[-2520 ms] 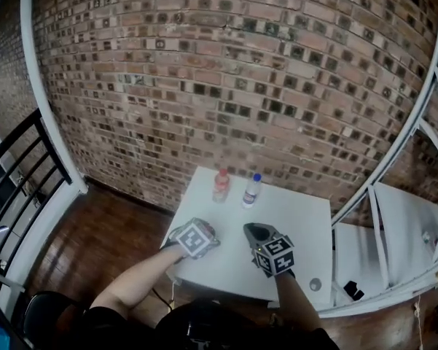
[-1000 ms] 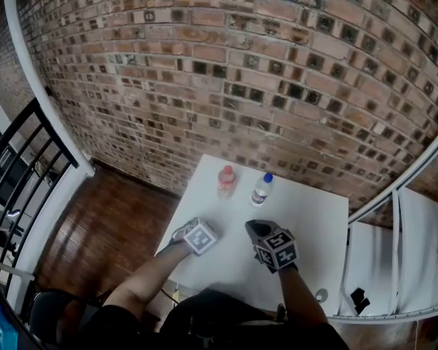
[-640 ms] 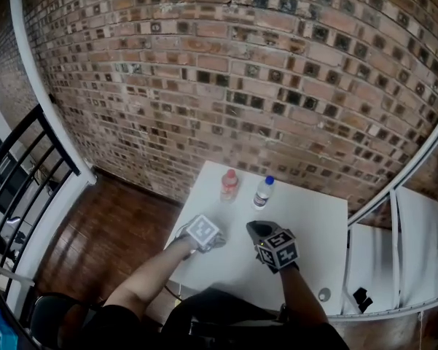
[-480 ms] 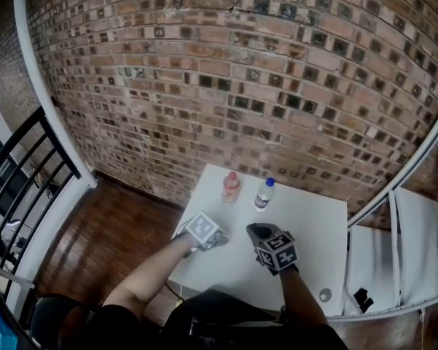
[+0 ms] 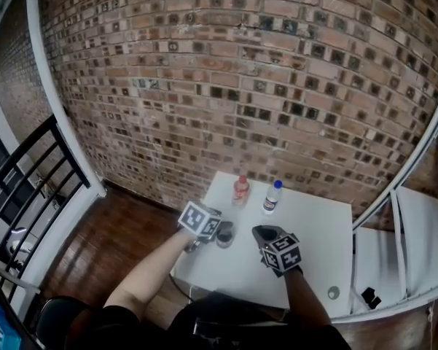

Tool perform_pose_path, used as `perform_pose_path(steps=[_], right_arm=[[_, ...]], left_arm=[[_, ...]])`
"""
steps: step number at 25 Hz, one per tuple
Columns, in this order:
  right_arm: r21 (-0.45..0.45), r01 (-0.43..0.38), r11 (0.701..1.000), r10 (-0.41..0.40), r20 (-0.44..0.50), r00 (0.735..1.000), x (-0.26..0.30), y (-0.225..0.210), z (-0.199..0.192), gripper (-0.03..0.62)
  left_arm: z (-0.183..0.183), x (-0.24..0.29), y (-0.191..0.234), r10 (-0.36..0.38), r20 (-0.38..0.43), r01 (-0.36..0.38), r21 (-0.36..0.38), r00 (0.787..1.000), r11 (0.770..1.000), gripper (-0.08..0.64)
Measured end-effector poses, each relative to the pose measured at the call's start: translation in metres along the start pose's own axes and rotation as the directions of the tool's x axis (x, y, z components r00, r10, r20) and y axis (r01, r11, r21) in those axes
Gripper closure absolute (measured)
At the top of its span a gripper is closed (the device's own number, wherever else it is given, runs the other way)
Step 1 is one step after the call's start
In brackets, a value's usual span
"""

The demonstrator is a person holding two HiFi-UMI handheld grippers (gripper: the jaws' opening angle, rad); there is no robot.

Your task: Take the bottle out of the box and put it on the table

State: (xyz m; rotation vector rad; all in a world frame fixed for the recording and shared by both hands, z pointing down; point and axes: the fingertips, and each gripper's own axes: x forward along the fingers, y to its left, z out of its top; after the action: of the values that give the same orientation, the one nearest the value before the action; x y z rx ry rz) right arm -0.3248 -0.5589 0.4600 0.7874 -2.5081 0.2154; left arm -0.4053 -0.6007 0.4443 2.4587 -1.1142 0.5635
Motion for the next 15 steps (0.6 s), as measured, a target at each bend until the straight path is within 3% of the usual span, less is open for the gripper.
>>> perform_pose_path(steps=[2, 3, 7, 12, 15], right_arm=[[0.023, 0.006, 1.0, -0.006, 0.013, 1.0, -0.006, 0.003, 0.0, 0.591], [0.046, 0.007, 0.999, -0.008, 0.028, 1.0, -0.01, 0.004, 0.002, 0.591], [0.163, 0.002, 0.987, -0.023, 0.128, 0.992, -0.03, 0.006, 0.013, 0.591], [0.216, 0.053, 0.975, -0.098, 0.202, 0.975, -0.058, 0.013, 0.015, 0.591], [0.231, 0.115, 0.966, -0.169, 0.23, 0.958, -0.081, 0.018, 0.015, 0.591]], left_arm=[[0.013, -0.024, 0.0, 0.015, 0.109, -0.014, -0.008, 0.994, 1.0, 0.381], [0.019, -0.037, -0.002, 0.022, 0.168, -0.022, -0.002, 0.986, 1.0, 0.389], [0.035, -0.088, 0.0, 0.083, 0.358, -0.089, 0.001, 0.93, 0.996, 0.555], [0.026, -0.128, 0.01, 0.135, 0.456, -0.12, -0.06, 0.88, 0.991, 0.557], [0.03, -0.15, 0.012, 0.16, 0.521, -0.145, -0.069, 0.839, 0.987, 0.557]])
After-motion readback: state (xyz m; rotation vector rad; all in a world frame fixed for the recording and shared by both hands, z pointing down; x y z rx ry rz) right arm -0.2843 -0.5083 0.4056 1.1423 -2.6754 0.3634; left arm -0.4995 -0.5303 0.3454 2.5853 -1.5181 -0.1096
